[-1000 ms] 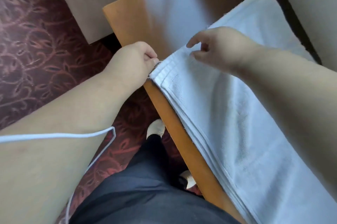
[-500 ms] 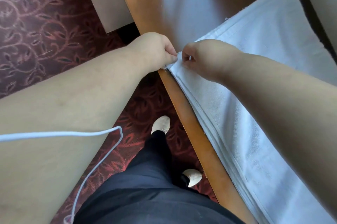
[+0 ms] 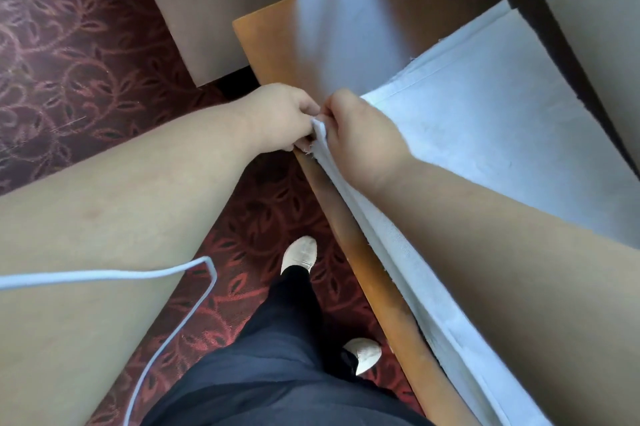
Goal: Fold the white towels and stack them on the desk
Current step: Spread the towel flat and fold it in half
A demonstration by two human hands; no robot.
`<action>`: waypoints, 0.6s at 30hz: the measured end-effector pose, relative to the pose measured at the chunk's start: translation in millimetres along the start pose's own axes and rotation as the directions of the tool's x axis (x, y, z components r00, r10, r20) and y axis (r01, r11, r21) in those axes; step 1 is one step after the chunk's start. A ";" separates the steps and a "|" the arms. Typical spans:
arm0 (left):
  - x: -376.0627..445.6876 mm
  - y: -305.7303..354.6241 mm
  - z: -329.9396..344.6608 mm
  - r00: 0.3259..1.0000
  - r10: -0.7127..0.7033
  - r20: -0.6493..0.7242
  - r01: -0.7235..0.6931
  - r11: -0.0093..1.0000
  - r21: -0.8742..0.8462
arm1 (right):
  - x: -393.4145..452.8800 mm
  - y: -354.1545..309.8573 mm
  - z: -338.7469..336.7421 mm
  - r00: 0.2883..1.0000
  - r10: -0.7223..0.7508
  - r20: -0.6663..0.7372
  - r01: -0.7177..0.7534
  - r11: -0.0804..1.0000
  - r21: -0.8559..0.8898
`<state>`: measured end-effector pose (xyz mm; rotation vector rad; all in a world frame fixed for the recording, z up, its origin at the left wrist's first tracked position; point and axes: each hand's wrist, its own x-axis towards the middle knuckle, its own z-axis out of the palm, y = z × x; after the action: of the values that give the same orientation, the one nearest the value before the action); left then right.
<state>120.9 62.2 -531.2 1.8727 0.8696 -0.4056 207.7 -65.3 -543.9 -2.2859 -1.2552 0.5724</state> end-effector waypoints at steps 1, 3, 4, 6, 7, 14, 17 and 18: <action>0.9 -0.7 -0.4 1.000 -0.016 0.013 0.017 0.997 -0.070 | -3.0 -1.6 4.9 0.998 -0.014 -0.057 0.015 1.000 0.011; 1.5 -3.3 -3.2 0.998 -0.039 0.047 0.045 0.990 -0.130 | -8.2 -3.1 16.9 0.992 -0.046 -0.119 0.042 0.999 -0.032; 1.7 -4.8 -4.7 0.997 -0.048 0.066 0.058 0.986 -0.158 | -9.4 -3.7 23.3 0.990 -0.069 -0.125 0.058 0.994 -0.089; 3.6 -3.8 -8.0 0.993 -0.084 0.086 0.102 0.966 -0.238 | -9.4 -5.6 30.5 0.990 -0.105 -0.096 0.082 0.972 -0.220; 4.1 -1.3 -8.4 0.990 -0.107 0.089 0.126 0.958 -0.256 | -9.7 -6.3 30.1 0.991 -0.110 -0.073 0.086 0.959 -0.271; -0.7 8.8 5.8 0.998 -0.060 -0.021 0.064 0.969 0.239 | -92.2 3.3 4.7 0.970 -0.126 0.210 0.143 0.987 -0.070; -9.4 23.3 25.1 0.971 0.046 -0.233 0.080 0.861 0.502 | -146.6 28.4 -14.8 0.987 0.039 0.158 -0.013 0.987 -0.163; -13.6 29.0 34.6 0.946 0.136 -0.294 0.058 0.821 0.568 | -163.9 37.4 -19.5 0.985 0.098 0.143 -0.070 0.980 -0.188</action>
<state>135.9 19.0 -519.7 2.5687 0.9948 -0.3629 162.3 -227.6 -528.1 -2.4974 -1.3358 0.6987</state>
